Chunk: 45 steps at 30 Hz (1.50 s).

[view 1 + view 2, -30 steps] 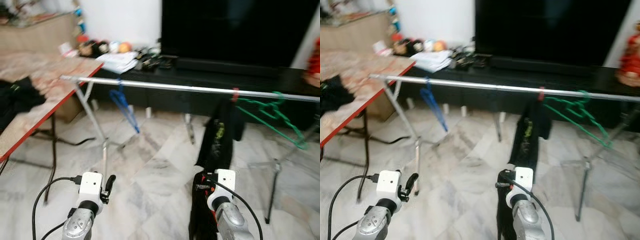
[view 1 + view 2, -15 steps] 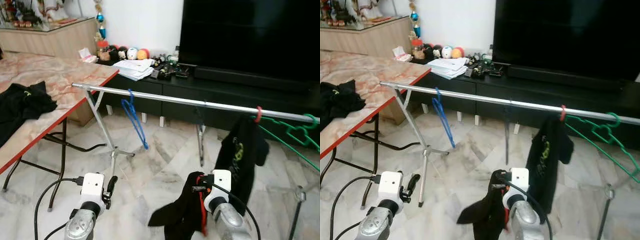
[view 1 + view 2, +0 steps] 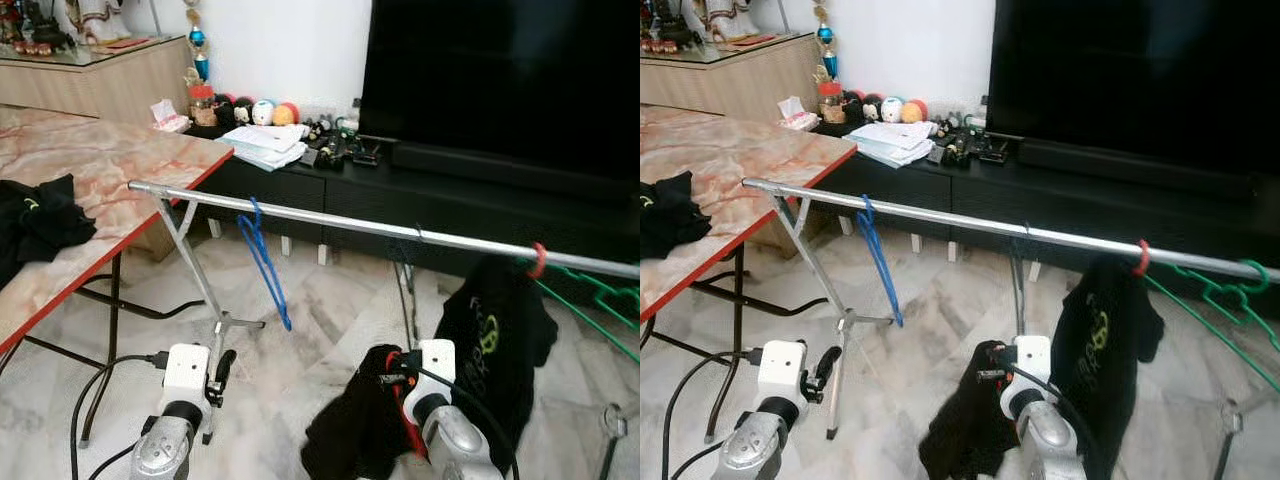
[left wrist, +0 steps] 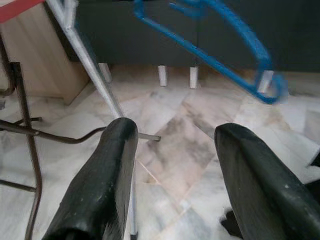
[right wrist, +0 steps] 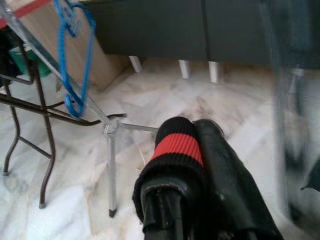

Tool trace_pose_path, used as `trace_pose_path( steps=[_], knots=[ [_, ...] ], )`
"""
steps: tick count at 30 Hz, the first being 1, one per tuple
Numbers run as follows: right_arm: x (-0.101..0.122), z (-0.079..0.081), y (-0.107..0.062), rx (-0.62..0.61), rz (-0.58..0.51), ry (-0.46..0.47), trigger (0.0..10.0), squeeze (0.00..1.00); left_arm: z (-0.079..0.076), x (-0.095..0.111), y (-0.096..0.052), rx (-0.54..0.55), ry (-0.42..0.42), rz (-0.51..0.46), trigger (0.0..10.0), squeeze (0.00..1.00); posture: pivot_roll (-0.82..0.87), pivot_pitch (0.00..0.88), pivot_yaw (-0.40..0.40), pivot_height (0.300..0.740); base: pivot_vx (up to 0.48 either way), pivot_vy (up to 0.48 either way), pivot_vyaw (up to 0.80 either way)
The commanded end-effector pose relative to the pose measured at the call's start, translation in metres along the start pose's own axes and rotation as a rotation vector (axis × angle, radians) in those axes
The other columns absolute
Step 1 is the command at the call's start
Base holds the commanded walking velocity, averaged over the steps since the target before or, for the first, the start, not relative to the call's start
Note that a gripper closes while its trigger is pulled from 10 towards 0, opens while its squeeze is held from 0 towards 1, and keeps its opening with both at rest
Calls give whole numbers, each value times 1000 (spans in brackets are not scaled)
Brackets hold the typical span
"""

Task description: Hang hanger

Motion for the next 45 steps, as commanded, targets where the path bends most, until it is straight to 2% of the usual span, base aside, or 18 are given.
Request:
trace_pose_path(
  steps=[1,12,24,38,45],
  knots=[
    [9,9,5,40,-21,-6,10000,0,9,1,1,33,-9,1,10000,0,55,0,27,740,326,0,0],
    [10,7,5,49,-16,8,10000,0,9,3,1,52,-11,-4,10000,0,60,12,16,740,320,0,0],
    [11,5,4,51,-20,22,10000,0,12,6,1,83,2,-17,10000,0,59,12,12,740,0,0,0],
    [11,7,5,65,-10,15,10000,0,12,8,1,82,2,-22,10000,0,59,7,12,740,0,-433,0],
    [9,9,5,84,3,14,10000,0,17,13,3,101,-15,-33,10000,0,59,9,12,740,0,0,0]
  ],
)
Point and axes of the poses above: a point about 5 cm out from each wrist's last joint towards the gripper, its own y axis pointing out of the wrist towards the gripper, its own x axis along the axis of the wrist's last joint, z = x × y, the point moved 2 cm from there along y, pointing out of the wrist towards the gripper, and after that the axes turned 10 degrees about y, right-handed, at the moved point
